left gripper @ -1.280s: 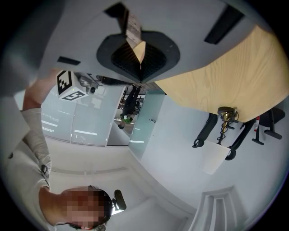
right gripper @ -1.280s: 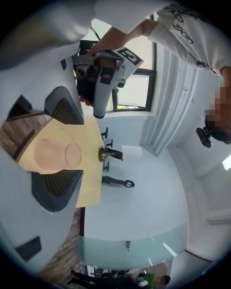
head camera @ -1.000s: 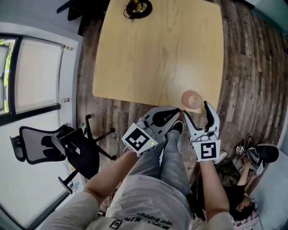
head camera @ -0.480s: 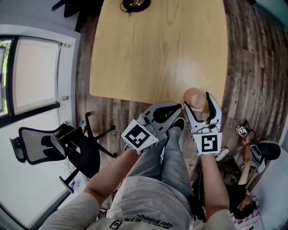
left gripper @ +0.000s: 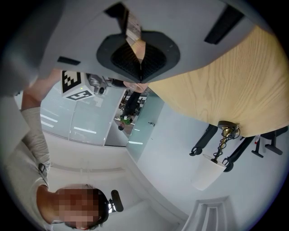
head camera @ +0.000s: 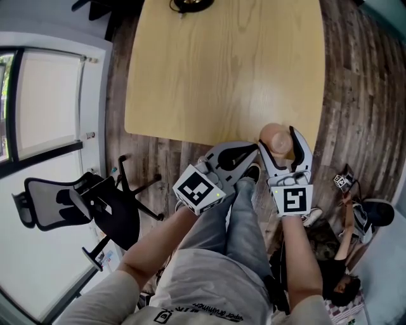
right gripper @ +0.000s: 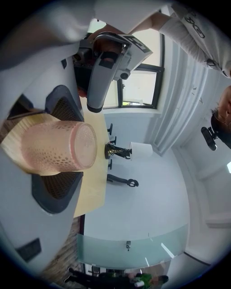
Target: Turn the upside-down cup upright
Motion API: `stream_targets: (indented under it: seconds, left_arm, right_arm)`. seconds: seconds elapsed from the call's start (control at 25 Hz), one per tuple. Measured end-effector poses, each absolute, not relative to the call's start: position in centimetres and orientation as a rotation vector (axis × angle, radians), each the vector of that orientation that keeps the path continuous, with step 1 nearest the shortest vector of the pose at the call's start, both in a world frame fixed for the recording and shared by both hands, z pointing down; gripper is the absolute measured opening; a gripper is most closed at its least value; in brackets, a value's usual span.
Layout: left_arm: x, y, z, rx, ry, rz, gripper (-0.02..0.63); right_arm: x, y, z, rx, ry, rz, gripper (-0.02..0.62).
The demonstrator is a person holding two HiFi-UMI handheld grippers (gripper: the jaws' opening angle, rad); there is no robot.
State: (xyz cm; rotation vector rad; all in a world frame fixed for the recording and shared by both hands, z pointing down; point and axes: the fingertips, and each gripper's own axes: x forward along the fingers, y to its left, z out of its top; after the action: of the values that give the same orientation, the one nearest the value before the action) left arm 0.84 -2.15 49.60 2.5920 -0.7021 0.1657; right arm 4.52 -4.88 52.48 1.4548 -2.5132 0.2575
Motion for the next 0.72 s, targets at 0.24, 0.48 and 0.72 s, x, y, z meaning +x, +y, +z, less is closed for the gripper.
stream_targets:
  seconds: [0.24,0.48,0.72]
  left_arm:
    - [0.7,-2.2,49.8,2.581,-0.699,0.153,0.009]
    - [0.7,-2.1,49.6,2.587,-0.702,0.176,0.011]
    - [0.9,-2.0,48.9,2.595,-0.695,0.174,0.011]
  right_arm:
    - [4.9,-5.0,52.7,1.442,-2.507,0.312,0.318]
    - [6.0,-5.3,52.5,1.516,-2.521,0.45,0.318]
    - [7.2,-5.4,51.7,1.626,-2.557,0.697,0.319]
